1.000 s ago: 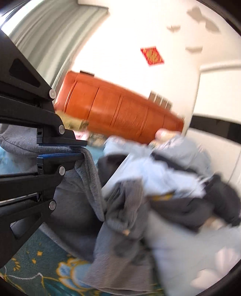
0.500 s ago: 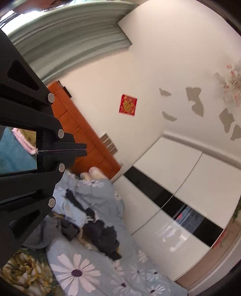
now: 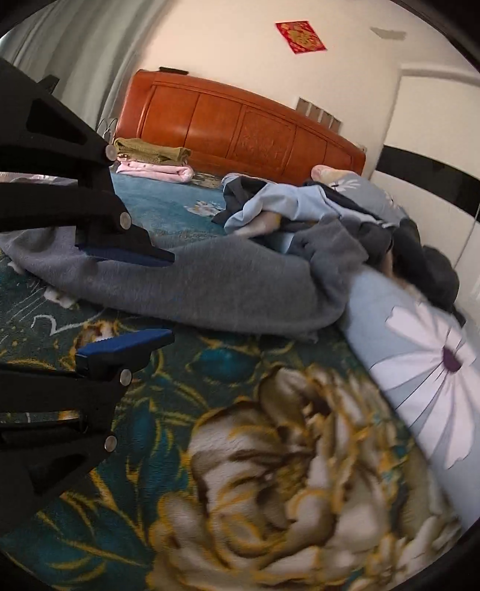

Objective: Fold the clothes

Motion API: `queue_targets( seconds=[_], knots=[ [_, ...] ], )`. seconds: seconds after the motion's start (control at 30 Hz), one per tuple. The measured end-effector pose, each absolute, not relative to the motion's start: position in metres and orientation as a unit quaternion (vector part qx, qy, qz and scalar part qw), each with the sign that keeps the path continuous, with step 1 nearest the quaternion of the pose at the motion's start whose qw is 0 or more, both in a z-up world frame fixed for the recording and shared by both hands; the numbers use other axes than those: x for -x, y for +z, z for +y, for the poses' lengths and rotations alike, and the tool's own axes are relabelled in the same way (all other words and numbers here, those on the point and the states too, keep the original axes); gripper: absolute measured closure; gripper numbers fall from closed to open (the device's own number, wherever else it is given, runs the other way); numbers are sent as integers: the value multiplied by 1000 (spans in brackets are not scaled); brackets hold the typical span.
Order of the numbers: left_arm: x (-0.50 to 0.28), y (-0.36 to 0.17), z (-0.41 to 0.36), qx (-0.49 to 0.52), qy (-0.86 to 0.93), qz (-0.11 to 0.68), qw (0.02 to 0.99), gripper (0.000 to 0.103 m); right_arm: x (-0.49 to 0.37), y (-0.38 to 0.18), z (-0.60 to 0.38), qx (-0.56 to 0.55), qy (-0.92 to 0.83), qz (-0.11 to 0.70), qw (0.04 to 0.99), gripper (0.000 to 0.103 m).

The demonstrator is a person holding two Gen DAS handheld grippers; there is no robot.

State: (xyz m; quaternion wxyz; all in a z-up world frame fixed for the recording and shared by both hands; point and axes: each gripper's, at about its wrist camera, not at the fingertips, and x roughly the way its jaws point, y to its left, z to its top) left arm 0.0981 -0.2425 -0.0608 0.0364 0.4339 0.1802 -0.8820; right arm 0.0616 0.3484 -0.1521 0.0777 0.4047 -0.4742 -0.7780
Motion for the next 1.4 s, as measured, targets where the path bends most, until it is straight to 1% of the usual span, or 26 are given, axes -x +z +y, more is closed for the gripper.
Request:
queue_targets(
  seconds=[0.03,0.07,0.1,0.17,0.23,0.3,0.4,0.43,0.47,0.53,0.57,0.63,0.83,0.93,1.0,1.03,1.07,1.1,1.13,1.17,1.23,1.33,1.4],
  knots=[
    [-100,-71,-245,-453,-871,191,29,84,-63,-156,350,-404,-775,-479,75,65],
    [-102,-82,-247,-471,-858,202,20,79,-65,-156,350,-405,-775,-479,73,65],
    [-105,-90,-246,-483,-850,209,12,77,-67,-156,350,-406,-775,-479,73,66],
    [-112,-104,-243,-502,-838,213,-4,76,-69,-153,350,-405,-777,-476,77,66],
    [-120,-111,-235,-511,-836,199,-5,75,-71,-148,349,-401,-779,-476,80,66],
    [-128,-112,-231,-515,-836,188,-12,74,-73,-145,350,-397,-780,-477,81,65],
    [-139,-109,-232,-512,-836,194,-18,74,-75,-144,354,-394,-783,-476,73,65],
    [-141,-106,-233,-512,-837,192,-18,70,-76,-143,355,-392,-784,-476,72,65],
    [-143,-104,-232,-511,-839,185,-13,62,-76,-143,356,-391,-785,-476,71,65],
    [-143,-98,-230,-505,-847,165,8,55,-76,-143,359,-388,-784,-479,73,64],
    [-144,-95,-229,-499,-852,155,17,50,-73,-144,359,-389,-784,-479,74,63],
    [-144,-95,-226,-500,-853,148,13,40,-66,-145,356,-390,-784,-477,75,62],
    [-148,-113,-210,-543,-823,160,-48,41,-34,-155,342,-405,-774,-479,85,62],
    [-148,-113,-205,-542,-822,164,-64,44,-35,-157,333,-407,-762,-492,106,62],
    [-147,-111,-202,-537,-824,164,-75,59,-41,-158,325,-409,-753,-500,122,62],
    [-146,-110,-201,-536,-824,165,-81,76,-45,-159,322,-408,-749,-505,131,62],
    [-145,-109,-199,-533,-826,164,-84,89,-50,-159,319,-406,-746,-509,141,62],
    [-143,-107,-198,-528,-829,160,-88,95,-53,-160,316,-404,-743,-512,148,62],
    [-141,-104,-197,-520,-835,158,-90,98,-54,-159,315,-401,-743,-514,153,62],
    [-137,-98,-201,-504,-842,168,-92,99,-54,-159,313,-398,-743,-515,157,60],
    [-130,-85,-209,-470,-857,191,-94,99,-52,-155,311,-386,-745,-519,165,59],
    [-117,-57,-237,-408,-876,244,-78,99,-44,-147,307,-370,-746,-524,179,59],
    [-108,-42,-254,-375,-886,266,-63,99,-37,-141,303,-366,-750,-519,183,59]
  ],
)
